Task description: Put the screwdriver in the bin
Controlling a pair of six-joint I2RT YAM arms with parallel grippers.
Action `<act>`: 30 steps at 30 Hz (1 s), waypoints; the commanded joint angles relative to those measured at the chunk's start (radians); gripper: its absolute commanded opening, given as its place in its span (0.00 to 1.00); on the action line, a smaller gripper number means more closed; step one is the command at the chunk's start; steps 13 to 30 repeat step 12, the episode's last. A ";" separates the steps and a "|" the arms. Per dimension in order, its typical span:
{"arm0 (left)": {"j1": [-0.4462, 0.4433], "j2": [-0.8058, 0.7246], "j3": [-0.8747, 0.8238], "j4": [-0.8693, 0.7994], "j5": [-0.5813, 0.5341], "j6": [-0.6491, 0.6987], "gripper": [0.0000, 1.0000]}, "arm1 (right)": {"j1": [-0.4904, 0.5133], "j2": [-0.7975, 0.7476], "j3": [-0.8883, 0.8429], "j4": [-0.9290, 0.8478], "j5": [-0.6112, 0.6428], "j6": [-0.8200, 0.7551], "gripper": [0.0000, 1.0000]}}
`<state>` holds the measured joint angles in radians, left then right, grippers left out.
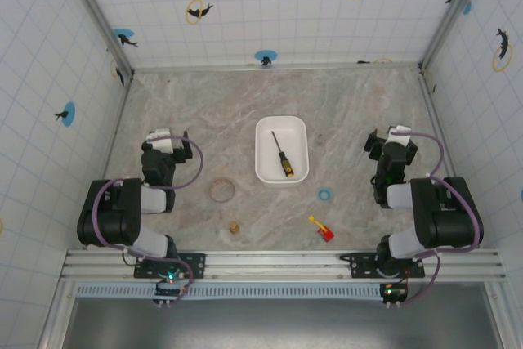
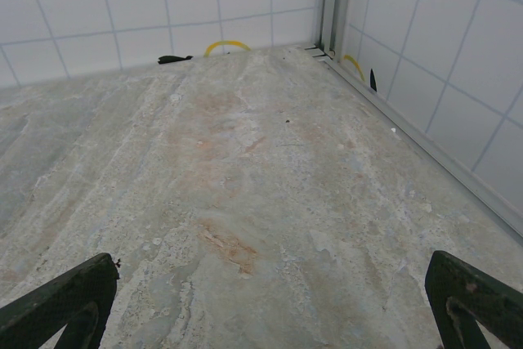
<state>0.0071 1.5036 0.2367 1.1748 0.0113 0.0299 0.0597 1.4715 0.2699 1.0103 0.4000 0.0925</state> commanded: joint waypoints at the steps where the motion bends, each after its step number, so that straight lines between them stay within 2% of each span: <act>1: -0.004 0.008 0.019 0.001 -0.005 0.025 0.98 | 0.004 -0.003 0.032 0.011 0.016 -0.002 0.99; 30: -0.005 0.008 0.019 -0.001 -0.005 0.025 0.97 | 0.003 -0.003 0.033 0.010 0.016 -0.002 0.99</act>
